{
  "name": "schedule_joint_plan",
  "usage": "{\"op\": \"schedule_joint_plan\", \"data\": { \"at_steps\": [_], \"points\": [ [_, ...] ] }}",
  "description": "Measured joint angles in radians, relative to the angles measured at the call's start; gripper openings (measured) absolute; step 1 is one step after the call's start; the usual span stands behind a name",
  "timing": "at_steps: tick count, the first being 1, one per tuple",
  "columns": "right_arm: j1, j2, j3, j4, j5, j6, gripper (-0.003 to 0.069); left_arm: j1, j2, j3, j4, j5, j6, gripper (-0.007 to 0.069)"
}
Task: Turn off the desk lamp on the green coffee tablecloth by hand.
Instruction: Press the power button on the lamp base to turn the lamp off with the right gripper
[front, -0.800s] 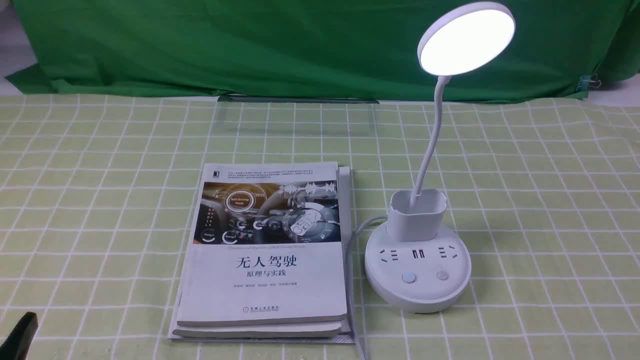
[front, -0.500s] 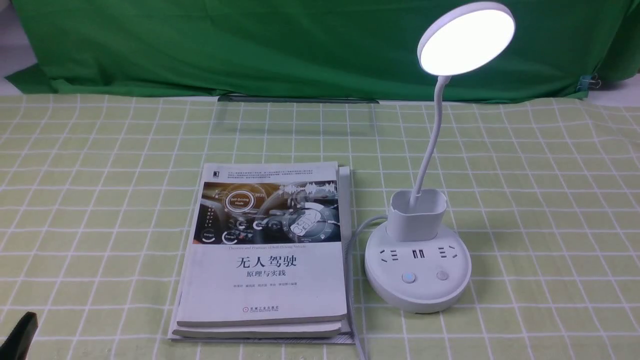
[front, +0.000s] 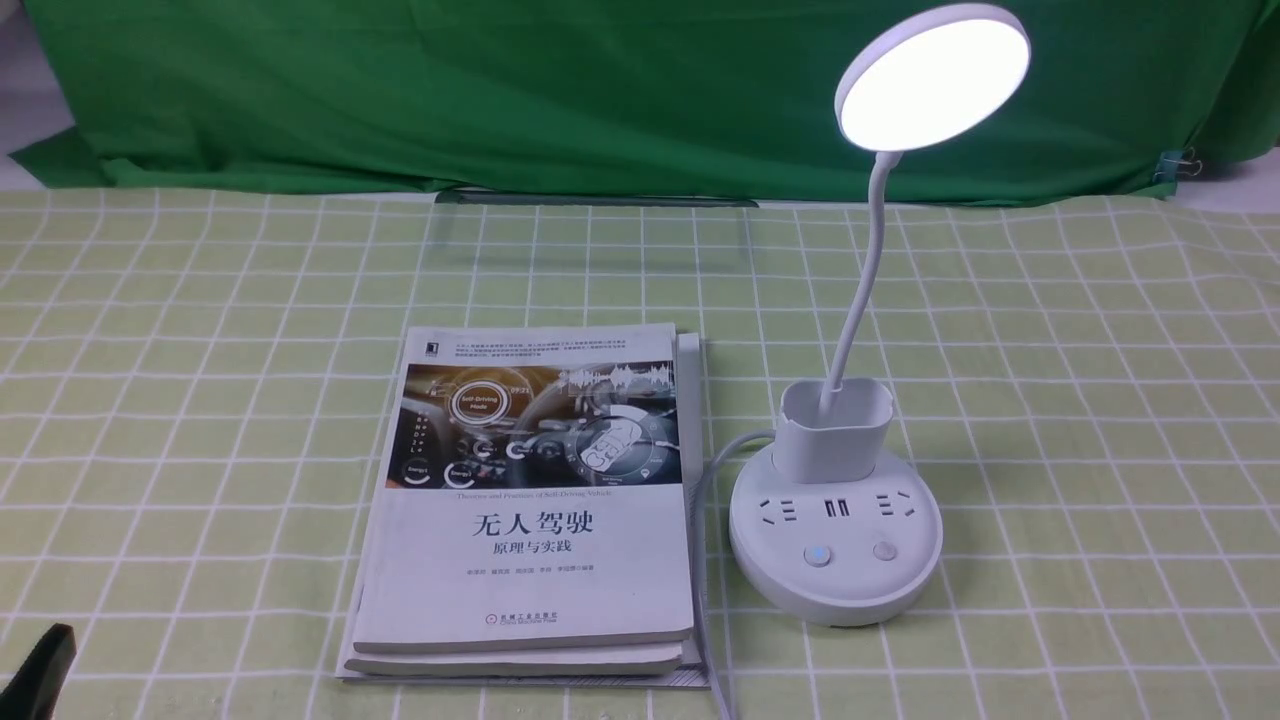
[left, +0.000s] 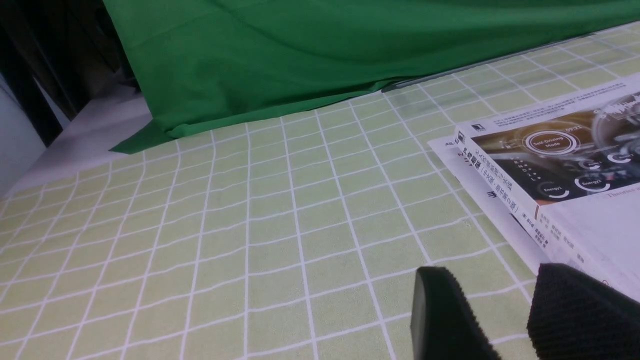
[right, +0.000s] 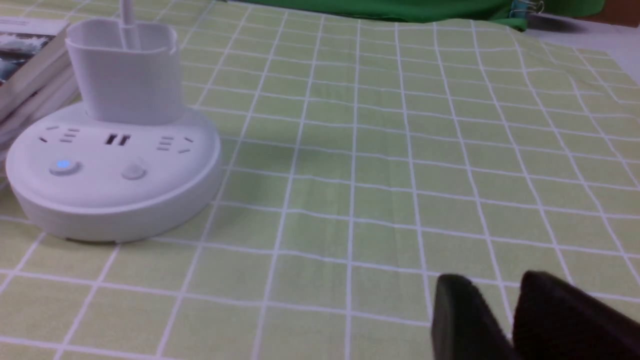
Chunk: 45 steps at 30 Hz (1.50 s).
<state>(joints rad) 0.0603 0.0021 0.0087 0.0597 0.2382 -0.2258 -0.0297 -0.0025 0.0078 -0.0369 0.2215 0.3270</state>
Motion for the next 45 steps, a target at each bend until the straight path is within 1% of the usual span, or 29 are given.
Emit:
{"op": "schedule_joint_plan", "data": {
  "at_steps": [19,21,22,23,24,26,27,28,30,32,34,35,36,37,38,39,40,41,42,43,44,45],
  "points": [
    [0.0,0.0,0.0,0.004,-0.004,0.011,0.0244,0.0,0.0,0.0,0.0,0.0,0.0,0.0243],
    [0.0,0.0,0.0,0.021,-0.015,0.046,0.0244,0.0,0.0,0.0,0.0,0.0,0.0,0.0243],
    [0.0,0.0,0.0,0.052,-0.047,0.113,0.0244,0.0,0.0,0.0,0.0,0.0,0.0,0.0243],
    [0.0,0.0,0.0,0.06,-0.069,0.159,0.0244,0.0,0.0,0.0,0.0,0.0,0.0,0.0243],
    [0.0,0.0,0.0,0.073,-0.106,0.231,0.0244,0.0,0.0,0.0,0.0,0.0,0.0,0.0243],
    [0.0,0.0,0.0,0.082,-0.155,0.322,0.0244,0.0,0.0,0.0,0.0,0.0,0.0,0.0243],
    [0.0,0.0,0.0,0.085,-0.191,0.39,0.0244,0.0,0.0,0.0,0.0,0.0,0.0,0.0243],
    [0.0,0.0,0.0,0.087,-0.196,0.398,0.0244,0.0,0.0,0.0,0.0,0.0,0.0,0.0243],
    [0.0,0.0,0.0,0.089,-0.238,0.481,0.0244,0.0,0.0,0.0,0.0,0.0,0.0,0.0243],
    [0.0,0.0,0.0,0.09,-0.264,0.501,0.0237,0.0,0.0,0.0,0.0,0.0,0.0,0.0243],
    [0.0,0.0,0.0,0.091,-0.276,0.519,0.0203,0.0,0.0,0.0,0.0,0.0,0.0,0.0243],
    [0.0,0.0,0.0,0.091,-0.269,0.522,0.0195,0.0,0.0,0.0,0.0,0.0,0.0,0.0243],
    [0.0,0.004,-0.009,0.091,-0.238,0.527,0.0162,0.0,0.0,0.0,0.0,0.0,0.0,0.0243],
    [0.0,0.006,-0.012,0.091,-0.238,0.527,0.0156,0.0,0.0,0.0,0.0,0.0,0.0,0.0243],
    [0.0,0.034,-0.054,0.091,-0.176,0.526,0.0113,0.0,0.0,0.0,0.0,0.0,0.0,0.0243],
    [0.0,0.046,-0.071,0.092,-0.158,0.522,0.0101,0.0,0.0,0.0,0.0,0.0,0.0,0.0243],
    [0.0,0.1,-0.146,0.092,-0.088,0.492,0.0069,0.0,0.0,0.0,0.0,0.0,0.0,0.0243],
    [0.0,0.171,-0.238,0.092,0.0,0.447,0.0053,0.0,0.0,0.0,0.0,0.0,0.0,0.0243],
    [0.0,0.172,-0.238,0.092,0.014,0.438,0.0053,0.0,0.0,0.0,0.0,0.0,0.0,0.0243],
    [0.0,0.282,-0.366,0.093,0.134,0.361,0.0049,0.0,0.0,0.0,0.0,0.0,0.0,0.0243],
    [0.0,0.349,-0.437,0.093,0.216,0.312,0.0048,0.0,0.0,0.0,0.0,0.0,0.0,0.0243],
    [0.0,0.364,-0.451,0.093,0.233,0.303,0.0048,0.0,0.0,0.0,0.0,0.0,0.0,0.0243]
  ]
}}
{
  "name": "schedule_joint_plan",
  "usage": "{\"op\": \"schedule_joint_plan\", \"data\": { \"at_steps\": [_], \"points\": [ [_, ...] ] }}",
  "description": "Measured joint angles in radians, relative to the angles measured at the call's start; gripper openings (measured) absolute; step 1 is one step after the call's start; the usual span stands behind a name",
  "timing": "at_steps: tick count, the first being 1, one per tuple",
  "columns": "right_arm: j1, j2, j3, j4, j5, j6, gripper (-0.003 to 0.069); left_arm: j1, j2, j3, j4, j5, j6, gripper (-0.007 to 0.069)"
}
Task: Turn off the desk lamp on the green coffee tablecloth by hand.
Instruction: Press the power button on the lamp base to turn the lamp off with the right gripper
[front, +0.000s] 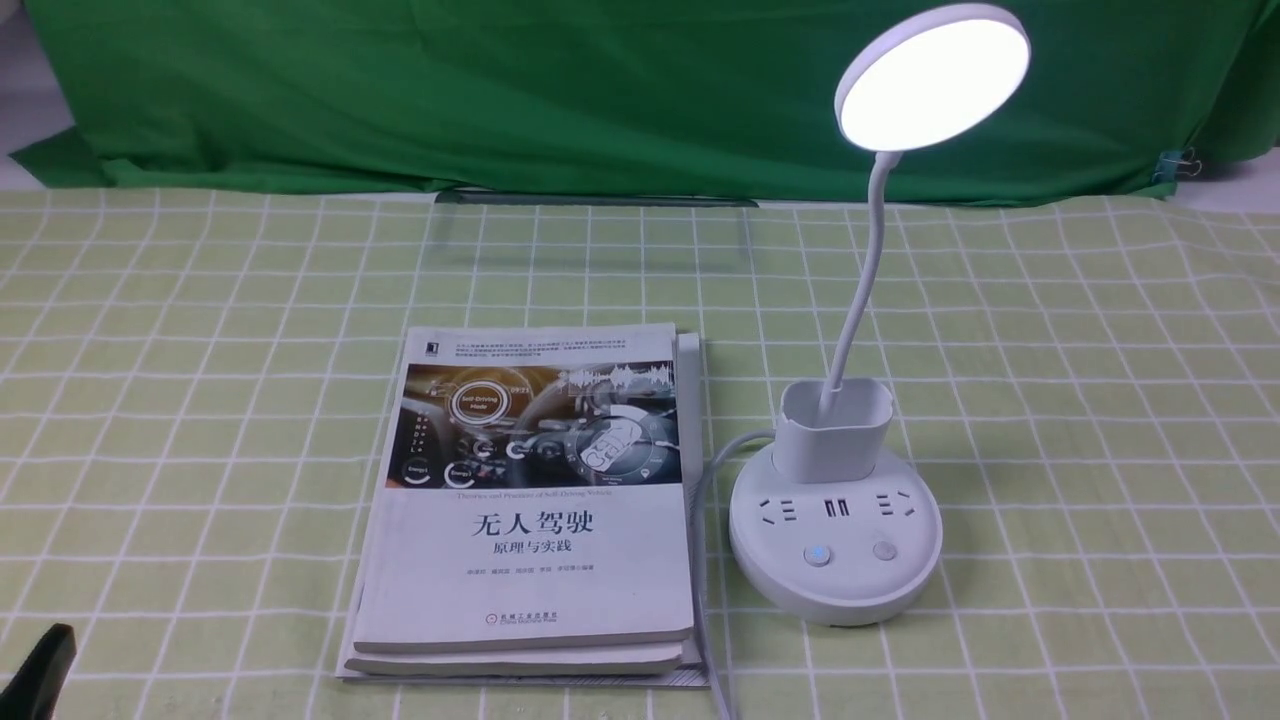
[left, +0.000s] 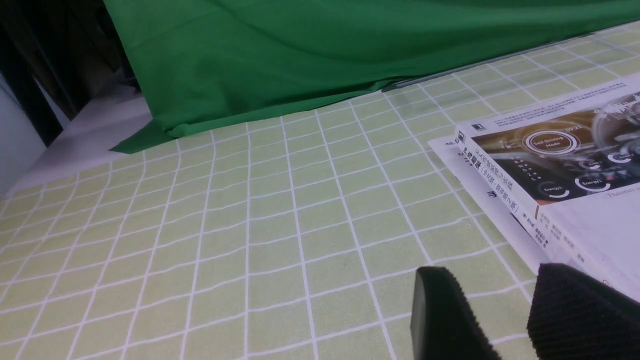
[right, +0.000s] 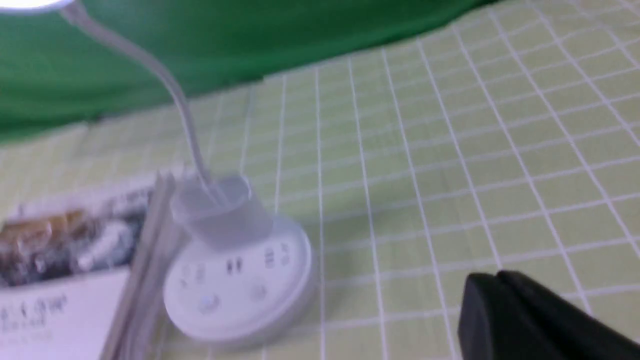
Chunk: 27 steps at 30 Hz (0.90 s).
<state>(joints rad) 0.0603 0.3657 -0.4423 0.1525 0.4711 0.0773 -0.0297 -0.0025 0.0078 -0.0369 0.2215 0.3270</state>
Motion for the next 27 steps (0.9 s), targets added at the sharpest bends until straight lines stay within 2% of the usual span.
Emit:
{"op": "schedule_joint_plan", "data": {
  "at_steps": [1,3,7,11,13,14,15,19,27],
  "points": [
    [0.0,0.113,-0.092,0.0,0.131,-0.07,0.0048,0.0,0.0,0.0,0.0,0.0,0.0,0.0243],
    [0.0,0.257,-0.211,0.0,0.271,-0.136,0.0048,0.0,0.0,0.0,0.0,0.0,0.0,0.0243],
    [0.003,0.505,-0.339,0.02,0.404,-0.195,0.0048,0.0,0.0,0.0,0.0,0.0,0.0,0.0243],
    [0.064,0.677,-0.395,0.039,0.402,-0.203,0.0048,0.0,0.0,0.0,0.0,0.0,0.0,0.0243],
    [0.176,0.819,-0.428,0.04,0.354,-0.2,0.0048,0.0,0.0,0.0,0.0,0.0,0.0,0.0243],
    [0.184,0.83,-0.431,0.04,0.354,-0.2,0.0048,0.0,0.0,0.0,0.0,0.0,0.0,0.0243],
    [0.251,0.917,-0.461,0.027,0.331,-0.191,0.0048,0.0,0.0,0.0,0.0,0.0,0.0,0.0243],
    [0.369,1.14,-0.576,-0.031,0.3,-0.163,0.0047,0.0,0.0,0.0,0.0,0.0,0.0,0.0243],
    [0.401,1.396,-0.752,-0.05,0.276,-0.164,0.0047,0.0,0.0,0.0,0.0,0.0,0.0,0.0243]
  ]
}}
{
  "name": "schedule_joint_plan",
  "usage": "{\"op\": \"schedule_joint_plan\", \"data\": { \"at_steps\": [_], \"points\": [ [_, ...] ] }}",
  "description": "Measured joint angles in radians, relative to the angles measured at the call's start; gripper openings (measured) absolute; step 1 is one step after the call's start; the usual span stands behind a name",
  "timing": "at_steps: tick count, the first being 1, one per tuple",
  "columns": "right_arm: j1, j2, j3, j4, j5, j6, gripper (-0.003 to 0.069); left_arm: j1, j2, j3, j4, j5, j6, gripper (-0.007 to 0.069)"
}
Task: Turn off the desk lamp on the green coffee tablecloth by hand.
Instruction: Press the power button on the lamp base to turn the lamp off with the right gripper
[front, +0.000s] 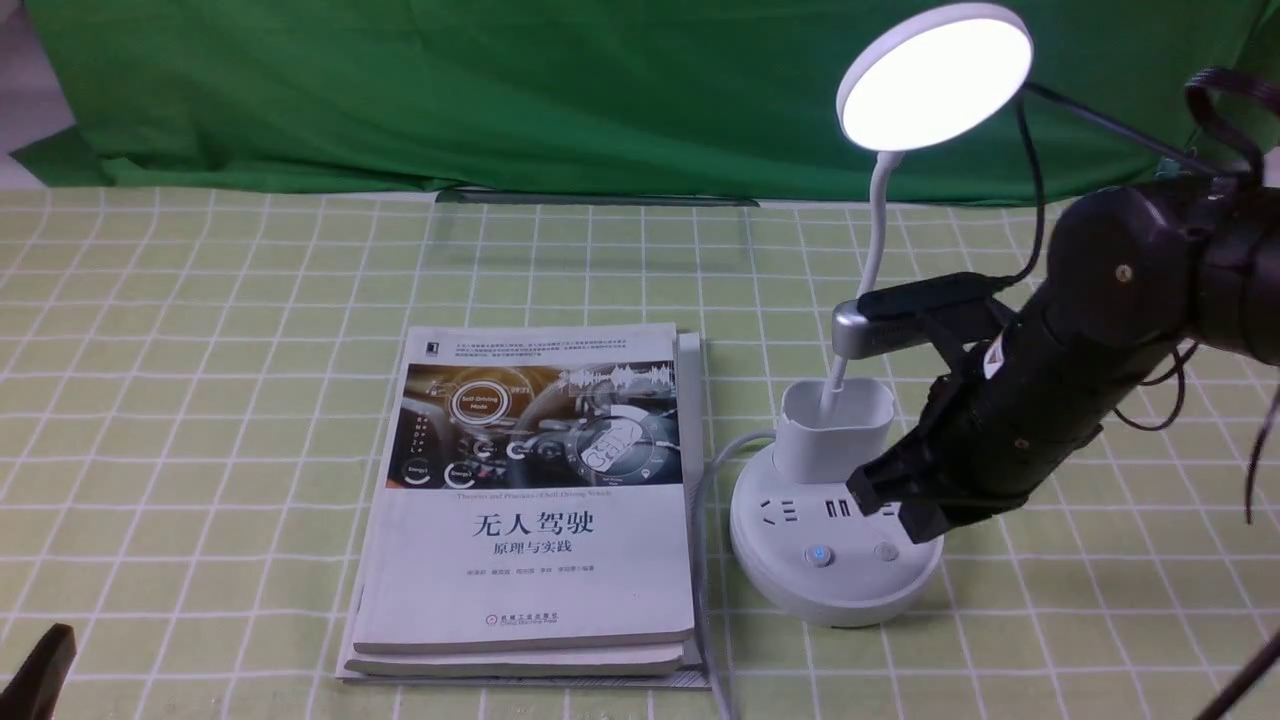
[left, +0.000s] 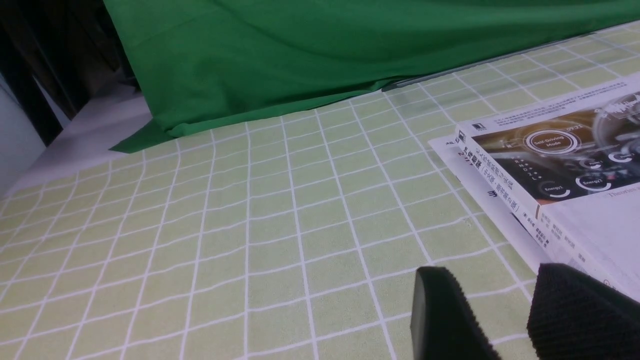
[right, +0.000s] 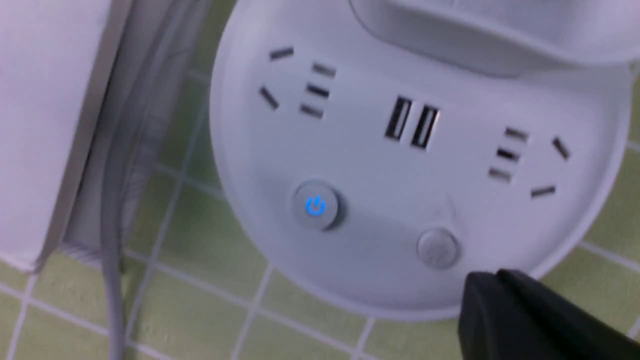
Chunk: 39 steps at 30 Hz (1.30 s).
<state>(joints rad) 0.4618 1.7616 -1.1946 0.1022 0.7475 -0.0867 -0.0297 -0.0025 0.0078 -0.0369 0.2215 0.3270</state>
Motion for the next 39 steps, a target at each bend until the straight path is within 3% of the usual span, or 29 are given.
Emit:
{"op": "schedule_joint_plan", "data": {
  "at_steps": [19,39],
  "points": [
    [0.0,0.147,-0.094,0.003,0.021,-0.006,0.0047,0.0,0.0,0.0,0.0,0.0,0.0,0.0243],
    [0.015,0.087,-0.068,0.012,0.033,-0.01,0.0047,0.0,0.0,0.0,0.0,0.0,0.0,0.0243]
  ]
}}
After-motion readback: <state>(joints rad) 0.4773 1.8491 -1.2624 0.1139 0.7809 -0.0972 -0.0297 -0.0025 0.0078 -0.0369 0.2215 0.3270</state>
